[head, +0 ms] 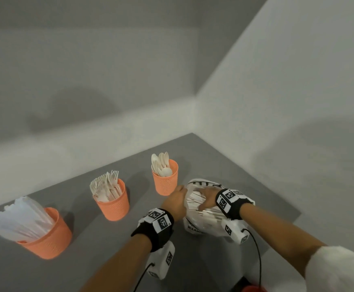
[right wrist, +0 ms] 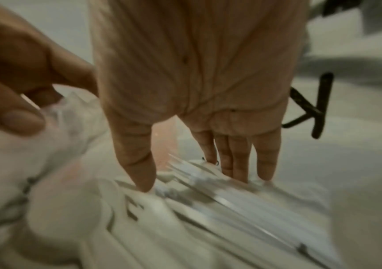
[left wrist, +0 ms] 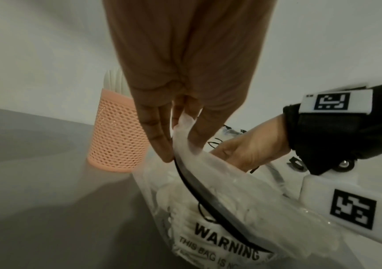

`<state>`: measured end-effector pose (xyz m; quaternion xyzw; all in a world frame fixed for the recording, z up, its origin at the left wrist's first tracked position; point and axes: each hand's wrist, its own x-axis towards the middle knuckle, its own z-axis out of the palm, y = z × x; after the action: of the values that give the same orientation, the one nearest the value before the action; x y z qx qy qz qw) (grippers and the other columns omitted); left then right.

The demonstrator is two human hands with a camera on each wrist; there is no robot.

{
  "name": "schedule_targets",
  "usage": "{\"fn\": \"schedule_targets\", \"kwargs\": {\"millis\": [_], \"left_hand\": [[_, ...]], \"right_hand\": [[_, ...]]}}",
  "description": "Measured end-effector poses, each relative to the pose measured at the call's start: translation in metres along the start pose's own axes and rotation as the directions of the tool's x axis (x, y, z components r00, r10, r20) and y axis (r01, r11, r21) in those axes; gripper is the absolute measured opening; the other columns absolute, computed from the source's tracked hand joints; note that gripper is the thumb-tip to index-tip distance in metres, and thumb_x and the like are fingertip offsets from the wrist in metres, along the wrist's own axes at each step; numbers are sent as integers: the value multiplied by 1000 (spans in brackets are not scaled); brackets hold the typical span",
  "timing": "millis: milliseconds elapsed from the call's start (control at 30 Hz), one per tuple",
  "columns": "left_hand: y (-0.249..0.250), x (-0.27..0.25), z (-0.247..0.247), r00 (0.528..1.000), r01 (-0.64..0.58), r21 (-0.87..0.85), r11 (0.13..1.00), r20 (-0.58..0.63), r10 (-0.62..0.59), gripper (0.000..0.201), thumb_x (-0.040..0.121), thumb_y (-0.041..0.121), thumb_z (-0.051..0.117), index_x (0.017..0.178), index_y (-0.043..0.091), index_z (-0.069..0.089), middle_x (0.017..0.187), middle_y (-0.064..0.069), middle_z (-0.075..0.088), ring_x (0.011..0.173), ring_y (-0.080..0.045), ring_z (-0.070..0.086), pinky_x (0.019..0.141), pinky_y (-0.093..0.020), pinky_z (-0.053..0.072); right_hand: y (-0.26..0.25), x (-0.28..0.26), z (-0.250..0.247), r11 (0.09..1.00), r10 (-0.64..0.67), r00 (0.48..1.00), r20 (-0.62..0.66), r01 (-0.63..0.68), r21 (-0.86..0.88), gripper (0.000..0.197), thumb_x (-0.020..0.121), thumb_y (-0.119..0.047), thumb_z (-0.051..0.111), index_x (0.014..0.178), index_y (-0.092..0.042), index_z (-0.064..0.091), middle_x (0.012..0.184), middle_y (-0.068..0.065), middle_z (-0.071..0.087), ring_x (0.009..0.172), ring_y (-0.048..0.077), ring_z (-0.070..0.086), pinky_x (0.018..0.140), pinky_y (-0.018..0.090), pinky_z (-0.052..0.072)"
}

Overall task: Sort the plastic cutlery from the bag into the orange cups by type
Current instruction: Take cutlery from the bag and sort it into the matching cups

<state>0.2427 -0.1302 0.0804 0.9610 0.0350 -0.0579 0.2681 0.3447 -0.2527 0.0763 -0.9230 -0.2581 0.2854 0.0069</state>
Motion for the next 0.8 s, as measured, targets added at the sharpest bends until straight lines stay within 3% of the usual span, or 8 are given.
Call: {"fn": "schedule_targets", "kwargs": {"millis": [133, 233, 433, 600, 733, 800], "left_hand": [[1, 3, -3, 999, -35, 24, 999, -16, 35, 58, 85, -3, 47, 140, 5, 32, 147, -9, 31, 135, -26, 33, 110, -29, 26], [0, 4, -4, 999, -37, 33, 999, -7, 37, 57, 85, -1, 48, 140, 6, 34, 147, -8, 32, 134, -25, 34, 109, -30, 27], [0, -5, -8, 1000, -25, 28, 999, -10, 25, 54, 85, -2, 48, 137, 4, 36, 145, -11, 33, 134, -25, 33, 108, -28, 26], [-1, -7, -13, 1000, -3, 13, 1000, -9, 3, 54, 84, -2, 48, 136, 2, 37, 141, -13, 36, 132, -27, 35, 108, -31, 28], [-3, -8, -13, 1000, 5, 11, 1000, -16, -5, 53, 85, 0, 49, 137, 3, 36, 142, -13, 36, 131, -26, 36, 107, -29, 28], [-2, -8, -13, 1000, 9, 7, 1000, -15, -9, 53, 86, 1, 49, 137, 3, 36, 142, -13, 35, 131, -26, 35, 108, -29, 27]], "right_hand": [[5, 7, -1, 998, 13, 999, 29, -15, 57, 77, 79, -42, 65, 145, -29, 27, 147, 6, 39, 134, 26, 38, 109, 35, 31], [3, 12, 0, 998, 32, 999, 43, -34, 57, 83, 72, -45, 68, 143, -36, 26, 149, 2, 36, 136, 25, 34, 112, 39, 29], [-1, 25, 12, 995, 80, 997, 5, -80, 56, 84, 63, -45, 74, 138, -30, 39, 141, 5, 46, 128, 25, 44, 107, 38, 37], [0, 24, 5, 992, 118, 993, 25, -119, 35, 96, 65, -51, 74, 146, -28, 28, 153, 6, 29, 139, 29, 29, 114, 42, 28], [3, 23, 10, 994, 90, 995, 53, -92, 52, 89, 71, -44, 73, 146, -32, 26, 152, 6, 31, 139, 29, 31, 113, 40, 29], [3, 21, 10, 993, 110, 993, 41, -112, 48, 94, 68, -45, 75, 147, -27, 27, 151, 8, 33, 137, 29, 34, 111, 40, 33]]}}
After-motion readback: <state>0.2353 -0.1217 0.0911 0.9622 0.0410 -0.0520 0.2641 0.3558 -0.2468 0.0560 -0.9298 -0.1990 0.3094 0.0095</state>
